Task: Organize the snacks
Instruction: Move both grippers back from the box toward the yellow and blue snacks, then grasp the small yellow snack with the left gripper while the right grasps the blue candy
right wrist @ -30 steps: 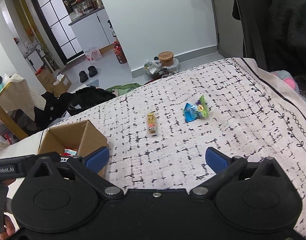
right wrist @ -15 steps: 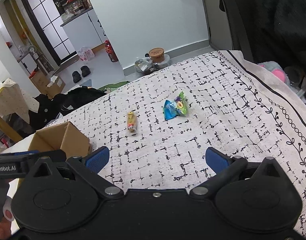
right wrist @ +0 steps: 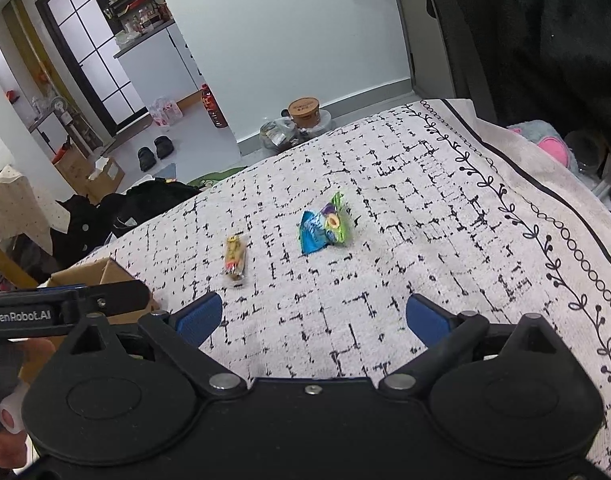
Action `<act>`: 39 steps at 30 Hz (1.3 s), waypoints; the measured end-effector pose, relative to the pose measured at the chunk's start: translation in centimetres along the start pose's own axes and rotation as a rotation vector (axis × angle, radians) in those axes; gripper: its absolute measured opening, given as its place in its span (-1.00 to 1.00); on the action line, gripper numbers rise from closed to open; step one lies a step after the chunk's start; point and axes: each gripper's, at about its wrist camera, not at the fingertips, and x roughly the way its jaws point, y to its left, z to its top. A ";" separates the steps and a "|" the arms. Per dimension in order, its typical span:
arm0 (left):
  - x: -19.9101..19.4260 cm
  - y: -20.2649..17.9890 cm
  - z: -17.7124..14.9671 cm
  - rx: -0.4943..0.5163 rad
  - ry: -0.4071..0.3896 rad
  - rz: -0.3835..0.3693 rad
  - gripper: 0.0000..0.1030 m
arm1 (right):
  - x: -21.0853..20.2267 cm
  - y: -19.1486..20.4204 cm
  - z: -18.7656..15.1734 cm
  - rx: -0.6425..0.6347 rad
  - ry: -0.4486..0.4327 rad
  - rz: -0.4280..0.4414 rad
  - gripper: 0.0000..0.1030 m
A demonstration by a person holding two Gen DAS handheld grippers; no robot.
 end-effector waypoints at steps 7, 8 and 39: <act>2.7 -1.2 1.2 -0.026 0.009 -0.015 0.84 | 1.9 -1.2 1.3 0.024 0.004 0.019 0.70; 3.1 -1.4 1.4 -0.030 0.011 -0.017 0.81 | 2.2 -1.4 1.5 0.026 0.003 0.018 0.68; 13.8 0.0 2.6 -0.174 0.126 0.083 -0.65 | 12.1 -2.0 4.2 0.067 0.083 0.029 0.00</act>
